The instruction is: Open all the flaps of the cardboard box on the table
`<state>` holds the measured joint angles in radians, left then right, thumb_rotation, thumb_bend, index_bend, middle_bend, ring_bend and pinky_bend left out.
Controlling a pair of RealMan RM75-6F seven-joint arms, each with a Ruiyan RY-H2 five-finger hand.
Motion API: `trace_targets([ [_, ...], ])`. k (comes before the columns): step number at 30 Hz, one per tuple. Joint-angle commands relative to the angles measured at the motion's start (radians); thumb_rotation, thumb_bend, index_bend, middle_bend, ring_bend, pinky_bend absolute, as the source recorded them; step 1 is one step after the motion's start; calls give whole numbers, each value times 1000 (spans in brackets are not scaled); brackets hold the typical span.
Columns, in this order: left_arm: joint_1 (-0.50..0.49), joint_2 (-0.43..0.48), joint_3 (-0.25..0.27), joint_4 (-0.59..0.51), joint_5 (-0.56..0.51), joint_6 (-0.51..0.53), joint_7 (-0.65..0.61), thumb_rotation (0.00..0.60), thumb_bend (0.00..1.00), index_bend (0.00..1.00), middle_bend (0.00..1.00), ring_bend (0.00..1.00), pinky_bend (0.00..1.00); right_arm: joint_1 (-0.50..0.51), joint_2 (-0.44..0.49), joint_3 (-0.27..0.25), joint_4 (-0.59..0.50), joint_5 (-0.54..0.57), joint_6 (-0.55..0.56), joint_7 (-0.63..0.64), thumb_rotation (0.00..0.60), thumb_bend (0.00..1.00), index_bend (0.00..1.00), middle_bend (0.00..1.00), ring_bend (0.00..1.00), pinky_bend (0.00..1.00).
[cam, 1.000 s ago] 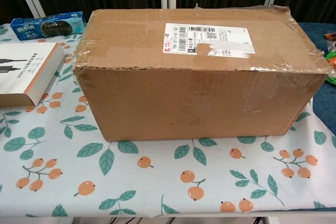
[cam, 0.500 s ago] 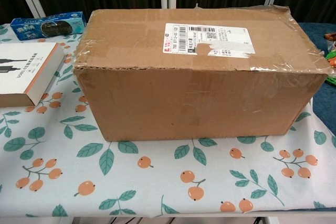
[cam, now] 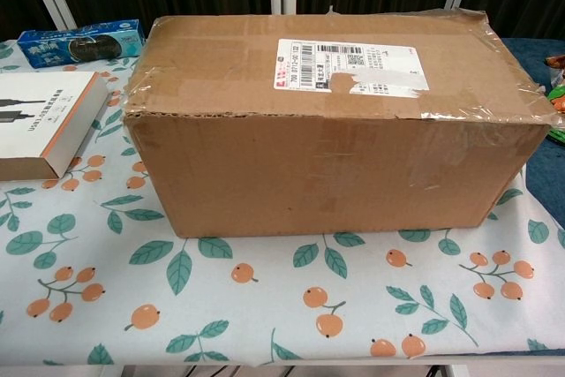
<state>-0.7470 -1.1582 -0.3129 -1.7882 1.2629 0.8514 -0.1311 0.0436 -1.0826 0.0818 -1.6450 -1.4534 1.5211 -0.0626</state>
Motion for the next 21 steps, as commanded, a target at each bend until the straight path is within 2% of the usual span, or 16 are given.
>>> trace_targets([
  [1,-30,-33,14,30,-48,-42,7,0,0,321,310,115,174,-3,0,2,3,4,3,4,600,119,0,0,0,0],
  [8,-52,-63,37,60,-60,-63,4,0,0,320,317,115,173,-10,3,10,11,11,15,10,600,124,0,0,0,0],
  [17,-44,-77,50,57,15,-17,-51,0,0,320,343,115,171,-10,-4,17,19,16,14,13,600,127,0,0,0,0],
  [21,-50,-73,63,50,32,-33,-77,0,0,320,349,115,171,-10,-5,17,20,22,7,12,600,127,0,0,0,0],
])
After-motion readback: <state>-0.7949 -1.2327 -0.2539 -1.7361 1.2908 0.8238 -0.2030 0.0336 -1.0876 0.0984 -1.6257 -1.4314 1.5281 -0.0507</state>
